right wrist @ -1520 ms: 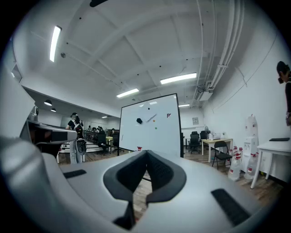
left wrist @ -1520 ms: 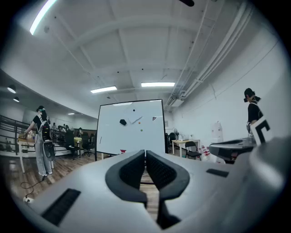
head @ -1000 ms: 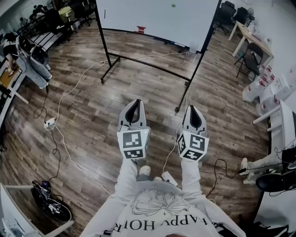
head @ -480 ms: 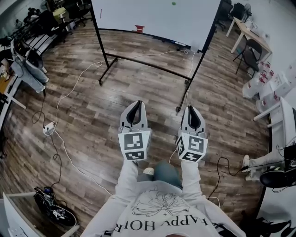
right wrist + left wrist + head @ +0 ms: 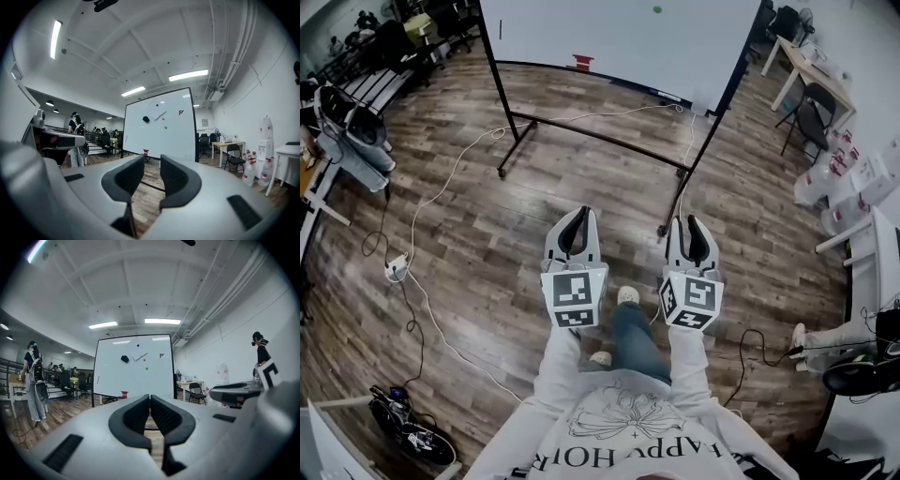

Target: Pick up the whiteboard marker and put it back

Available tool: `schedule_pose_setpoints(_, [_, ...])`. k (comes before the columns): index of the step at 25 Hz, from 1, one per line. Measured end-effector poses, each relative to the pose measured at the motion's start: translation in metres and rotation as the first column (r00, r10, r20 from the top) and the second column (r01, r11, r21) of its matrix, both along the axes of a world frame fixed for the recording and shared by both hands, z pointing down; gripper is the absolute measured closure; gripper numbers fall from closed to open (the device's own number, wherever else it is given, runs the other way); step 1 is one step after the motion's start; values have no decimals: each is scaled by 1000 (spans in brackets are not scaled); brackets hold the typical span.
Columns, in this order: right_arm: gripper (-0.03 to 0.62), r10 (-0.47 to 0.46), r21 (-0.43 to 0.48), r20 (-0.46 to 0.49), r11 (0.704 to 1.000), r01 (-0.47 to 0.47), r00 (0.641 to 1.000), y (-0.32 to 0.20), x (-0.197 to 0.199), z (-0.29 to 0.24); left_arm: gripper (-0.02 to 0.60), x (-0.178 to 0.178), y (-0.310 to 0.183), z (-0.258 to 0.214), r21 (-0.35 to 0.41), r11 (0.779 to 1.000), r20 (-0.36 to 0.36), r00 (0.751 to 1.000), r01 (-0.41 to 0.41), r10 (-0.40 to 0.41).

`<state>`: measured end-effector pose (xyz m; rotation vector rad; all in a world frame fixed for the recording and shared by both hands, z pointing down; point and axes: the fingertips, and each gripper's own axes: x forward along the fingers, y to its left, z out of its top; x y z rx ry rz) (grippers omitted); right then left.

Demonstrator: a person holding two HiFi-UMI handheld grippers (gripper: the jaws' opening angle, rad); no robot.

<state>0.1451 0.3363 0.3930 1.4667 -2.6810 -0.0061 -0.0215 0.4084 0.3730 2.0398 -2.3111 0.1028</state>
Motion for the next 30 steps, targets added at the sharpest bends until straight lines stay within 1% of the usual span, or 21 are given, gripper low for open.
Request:
schedule_pose_setpoints(3, [505,-9,8,-15,1000,9,1000,-36,-9,1,572,-9,-34,4,-5,1000,-3,1000,9,-9])
schedule_pose_setpoints(7, [505,-21,14,-17,1000,21,1000,-97,-19,-1,572,-19,-90,7,-8,1000,-10,1000,28,-28])
schedule_pose_setpoints(12, [505,-30,6,2,1000,30,1000,-184,-32,-7,572,-30,-168,1,-9,999,-2,999,43,-43])
schedule_pose_setpoints(17, [505,-54,31,-14,998,55,998,-255,-47,-17,572,-39,-238,-8,-4,998,5,998,56,-56])
schedule_pose_setpoints(22, [505,-71,24,-7,997,71,997,-308,-57,-16,572,-45,-290,-10,-6,998,13,998,67,-67])
schedule_pose_setpoints(30, [505,-68,-15,-18,998,68,998,-373,-74,3,572,-70,-355,6,-39,997,4,998,68,-68])
